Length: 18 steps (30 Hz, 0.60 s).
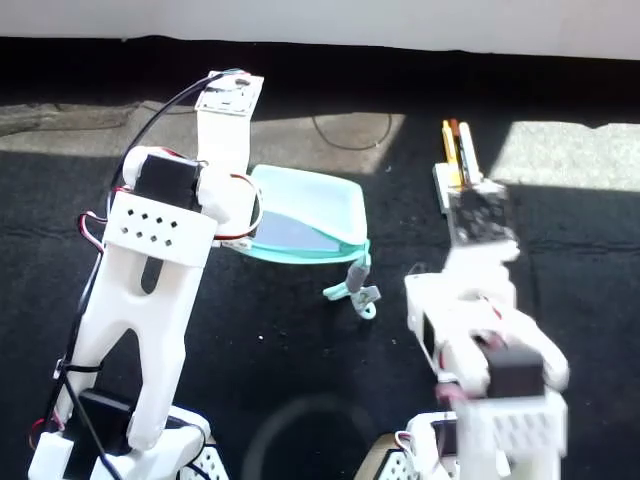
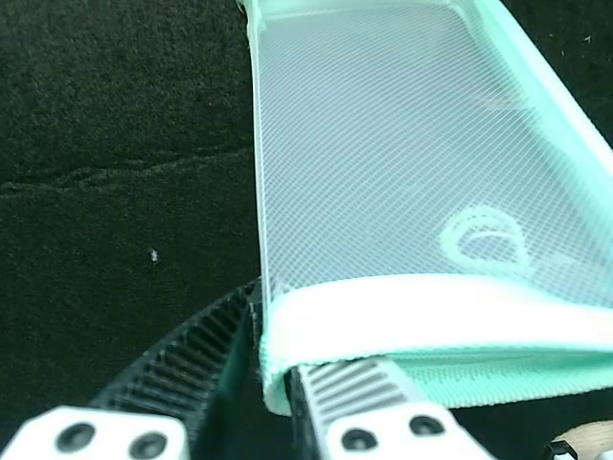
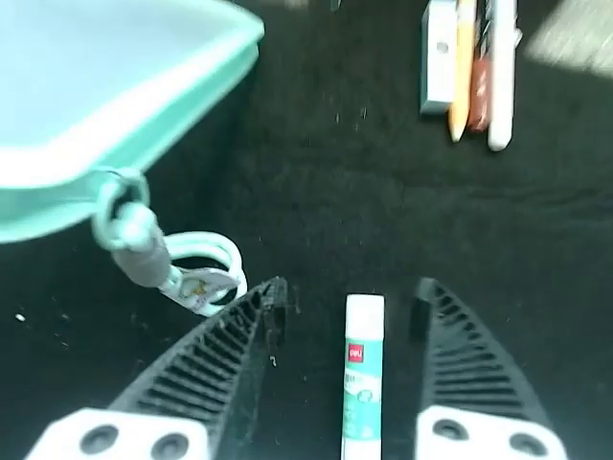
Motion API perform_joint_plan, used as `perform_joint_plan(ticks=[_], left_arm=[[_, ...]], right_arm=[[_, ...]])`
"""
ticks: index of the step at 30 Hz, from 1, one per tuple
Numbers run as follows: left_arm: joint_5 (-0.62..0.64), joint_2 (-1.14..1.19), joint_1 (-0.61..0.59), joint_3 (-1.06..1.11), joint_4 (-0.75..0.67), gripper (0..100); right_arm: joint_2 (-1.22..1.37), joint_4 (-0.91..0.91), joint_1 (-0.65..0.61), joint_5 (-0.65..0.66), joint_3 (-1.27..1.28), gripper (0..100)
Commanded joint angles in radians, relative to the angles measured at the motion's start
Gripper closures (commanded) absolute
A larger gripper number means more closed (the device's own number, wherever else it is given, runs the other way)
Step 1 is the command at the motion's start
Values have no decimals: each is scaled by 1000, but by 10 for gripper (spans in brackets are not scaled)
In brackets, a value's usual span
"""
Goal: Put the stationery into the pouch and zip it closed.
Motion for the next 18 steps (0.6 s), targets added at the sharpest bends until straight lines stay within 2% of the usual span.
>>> perform_joint_plan(ticks=[1, 5, 11, 18], left_arm=[[12, 5, 16, -7, -3, 991], [12, 7, 12, -7, -3, 991], [12, 12, 12, -8, -8, 991], [11, 13, 10, -8, -3, 991]], right_arm=[[203, -88, 24, 60, 44, 907], [486, -70, 61, 66, -41, 854], [839, 91, 145, 94, -343, 839], [1052, 156, 165, 120, -553, 839]])
